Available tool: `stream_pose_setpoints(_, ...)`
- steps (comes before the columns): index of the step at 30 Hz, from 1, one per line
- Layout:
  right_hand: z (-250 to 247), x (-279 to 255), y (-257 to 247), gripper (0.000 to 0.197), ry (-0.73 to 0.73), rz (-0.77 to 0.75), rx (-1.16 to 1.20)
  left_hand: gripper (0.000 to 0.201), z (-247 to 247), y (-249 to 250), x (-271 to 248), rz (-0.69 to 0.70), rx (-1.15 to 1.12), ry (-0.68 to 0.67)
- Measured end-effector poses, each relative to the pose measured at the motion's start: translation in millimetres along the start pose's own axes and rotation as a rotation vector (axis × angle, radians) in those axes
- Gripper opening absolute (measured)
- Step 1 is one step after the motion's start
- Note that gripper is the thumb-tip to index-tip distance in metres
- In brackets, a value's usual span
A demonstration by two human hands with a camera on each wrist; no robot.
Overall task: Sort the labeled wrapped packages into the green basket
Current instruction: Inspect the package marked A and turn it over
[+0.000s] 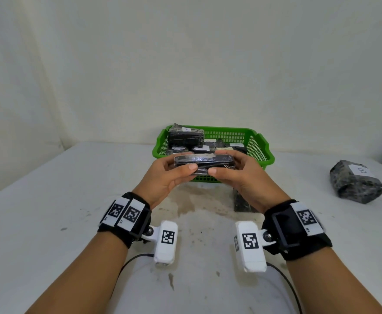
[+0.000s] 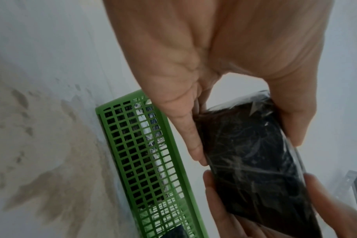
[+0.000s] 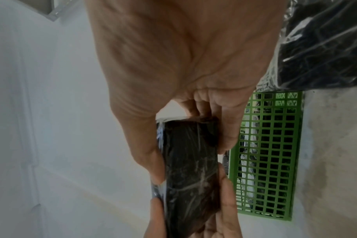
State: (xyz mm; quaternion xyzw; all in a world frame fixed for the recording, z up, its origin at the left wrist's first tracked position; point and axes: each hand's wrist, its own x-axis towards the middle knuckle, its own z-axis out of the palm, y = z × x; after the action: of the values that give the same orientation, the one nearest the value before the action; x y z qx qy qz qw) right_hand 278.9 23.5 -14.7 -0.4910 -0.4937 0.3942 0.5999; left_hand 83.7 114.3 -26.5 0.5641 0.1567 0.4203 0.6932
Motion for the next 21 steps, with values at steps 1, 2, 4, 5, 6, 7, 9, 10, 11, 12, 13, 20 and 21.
stream_pose_setpoints(1,0.7,0.1,0.0,0.077,0.001,0.002,0.002,0.070,0.4,-0.2,-0.4,0.000,0.011,0.006)
stream_pose_setpoints(2,1.7,0.2,0.3,0.076,0.012,0.001,0.007,0.069,0.5,-0.6,-0.7,-0.006,0.012,0.008)
stream_pose_setpoints(4,3.6,-0.3,0.0,0.069,0.047,-0.016,0.011,0.067,1.7,-0.9,-1.2,-0.022,0.007,-0.002)
stream_pose_setpoints(5,3.8,-0.3,-0.2,0.066,0.058,-0.024,0.008,0.066,2.1,-1.5,-0.8,-0.024,0.008,-0.010)
stream_pose_setpoints(6,3.2,0.0,0.1,0.065,0.058,-0.028,0.006,0.066,2.4,-1.9,-0.2,-0.022,0.013,-0.014)
stream_pose_setpoints(7,2.6,-0.2,-0.1,0.066,0.048,-0.026,0.009,0.065,3.2,-1.7,0.2,-0.020,0.020,-0.010)
stream_pose_setpoints(9,2.0,-0.2,-0.5,0.073,0.023,-0.010,0.013,0.065,3.8,-0.7,-0.1,-0.007,0.023,0.001)
stream_pose_setpoints(10,1.4,0.1,-1.0,0.074,0.016,-0.001,0.015,0.068,3.9,0.0,-0.4,0.004,0.019,-0.003)
stream_pose_setpoints(11,0.8,-0.1,-2.2,0.073,0.008,0.011,0.023,0.069,4.2,1.1,-0.6,0.016,0.022,-0.010)
stream_pose_setpoints(12,-0.2,-0.7,-3.6,0.070,-0.009,0.029,0.037,0.069,4.7,2.5,-1.0,0.029,0.034,-0.014)
stream_pose_setpoints(13,-1.0,-1.6,-5.5,0.069,-0.035,0.054,0.058,0.069,5.1,3.9,-1.3,0.042,0.047,-0.016)
stream_pose_setpoints(20,-1.2,-0.9,-6.0,0.027,-0.015,0.083,0.153,0.077,6.2,4.6,-2.3,0.004,0.000,-0.068)
stream_pose_setpoints(21,-1.7,-1.2,-5.1,0.028,-0.008,0.073,0.147,0.064,8.0,4.5,-2.2,-0.007,-0.009,-0.045)
